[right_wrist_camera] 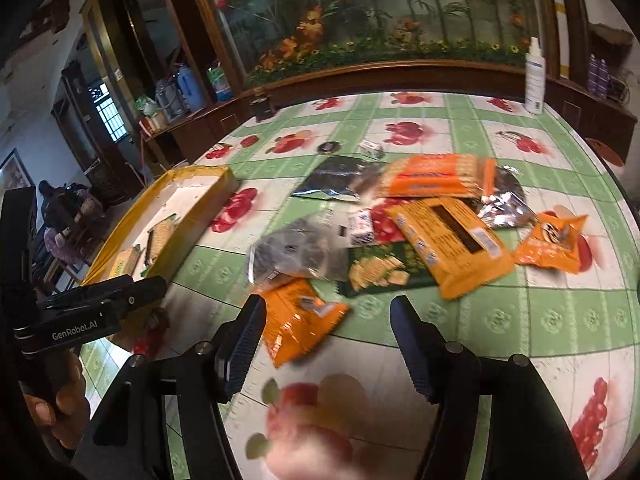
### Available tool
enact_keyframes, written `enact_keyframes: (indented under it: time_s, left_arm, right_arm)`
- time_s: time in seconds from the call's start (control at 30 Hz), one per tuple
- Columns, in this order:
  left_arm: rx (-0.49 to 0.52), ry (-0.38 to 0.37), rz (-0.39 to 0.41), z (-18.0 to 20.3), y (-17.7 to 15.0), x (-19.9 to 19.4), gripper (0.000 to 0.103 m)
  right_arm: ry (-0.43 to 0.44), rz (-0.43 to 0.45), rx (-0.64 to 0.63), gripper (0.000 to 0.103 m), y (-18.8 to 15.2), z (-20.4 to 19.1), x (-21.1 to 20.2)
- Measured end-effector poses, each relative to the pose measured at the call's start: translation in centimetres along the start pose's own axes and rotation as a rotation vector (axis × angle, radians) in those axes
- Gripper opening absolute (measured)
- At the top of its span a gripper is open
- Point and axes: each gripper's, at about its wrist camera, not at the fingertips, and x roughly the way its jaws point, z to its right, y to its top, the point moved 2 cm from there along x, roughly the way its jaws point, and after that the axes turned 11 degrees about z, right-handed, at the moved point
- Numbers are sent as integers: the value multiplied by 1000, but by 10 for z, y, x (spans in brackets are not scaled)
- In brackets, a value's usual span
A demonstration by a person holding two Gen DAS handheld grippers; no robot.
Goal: Organize snacks
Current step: 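Grasp the clear plastic bag with the left tool while the right tool grasps the orange biscuit pack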
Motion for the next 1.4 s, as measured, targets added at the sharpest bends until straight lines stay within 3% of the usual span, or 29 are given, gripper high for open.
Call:
enact_keyframes:
  time_s: [0.13, 0.37, 0.47, 0.97, 1.13, 1.27, 1.3, 1.4]
  left_arm:
    - [35, -47, -13, 30, -3, 12, 73]
    - [254, -71, 21, 66, 24, 33, 73]
    - [317, -76, 0, 69, 31, 47, 81]
    - [381, -215, -80, 90, 47, 83, 81]
    - [355, -209, -145, 91, 41, 106, 81]
    - [341, -203, -114, 90, 38, 107, 81]
    - [342, -202, -113, 90, 38, 107, 80]
    - [351, -221, -113, 93, 37, 103, 63]
  right_arm:
    - [-39, -4, 43, 67, -10, 31, -11]
    - [-62, 4, 87, 72, -14, 59, -21]
    - [-70, 9, 94, 72, -8, 69, -20]
    - [-60, -77, -14, 72, 34, 79, 54]
    - [-73, -84, -30, 76, 36, 86, 68]
    - [-83, -87, -72, 76, 37, 83, 73]
    - [-80, -84, -75, 76, 38, 84, 74]
    - [-82, -85, -88, 77, 42, 86, 78]
